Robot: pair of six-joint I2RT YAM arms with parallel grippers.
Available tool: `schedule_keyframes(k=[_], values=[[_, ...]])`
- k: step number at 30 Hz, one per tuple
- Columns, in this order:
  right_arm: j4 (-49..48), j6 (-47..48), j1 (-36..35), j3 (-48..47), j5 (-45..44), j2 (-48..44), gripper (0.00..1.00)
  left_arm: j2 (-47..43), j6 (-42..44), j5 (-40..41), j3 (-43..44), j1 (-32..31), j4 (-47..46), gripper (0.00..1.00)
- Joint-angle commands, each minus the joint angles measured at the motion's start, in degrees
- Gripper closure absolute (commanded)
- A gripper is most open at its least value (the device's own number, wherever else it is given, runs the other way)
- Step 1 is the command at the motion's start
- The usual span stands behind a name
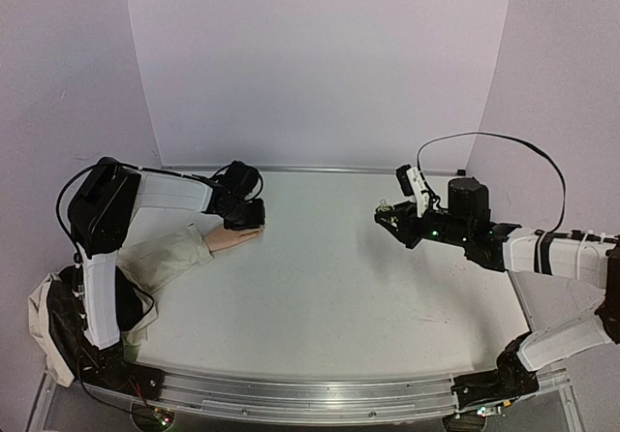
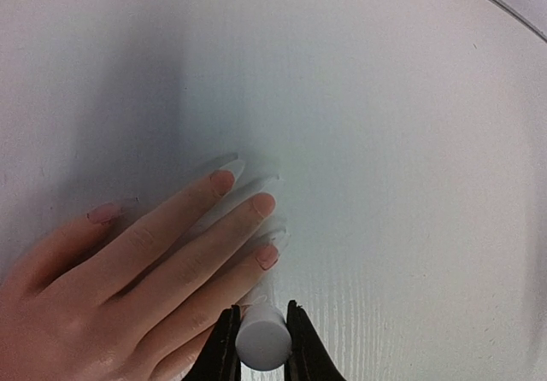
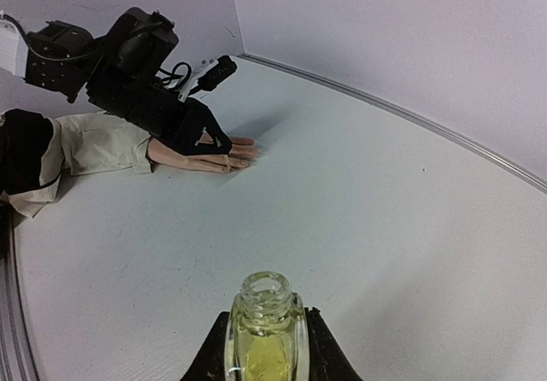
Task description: Paint the nails
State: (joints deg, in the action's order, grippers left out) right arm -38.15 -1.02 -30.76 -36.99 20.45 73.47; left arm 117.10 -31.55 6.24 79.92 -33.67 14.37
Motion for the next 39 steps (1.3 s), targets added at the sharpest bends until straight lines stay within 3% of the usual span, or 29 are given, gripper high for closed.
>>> schedule_keyframes(k=[1, 39], values=[[-3.27, 0.57, 0.26, -0.19, 1.77, -1.31, 1.00, 0.05, -0.08, 0.57, 2.35, 0.36, -0.41, 1.00], [-3.86, 0.03, 0.33, -0.01, 2.81, -0.72, 1.00, 0.59, -0.06, 1.20, 2.34, 0.45, 0.92, 1.00]])
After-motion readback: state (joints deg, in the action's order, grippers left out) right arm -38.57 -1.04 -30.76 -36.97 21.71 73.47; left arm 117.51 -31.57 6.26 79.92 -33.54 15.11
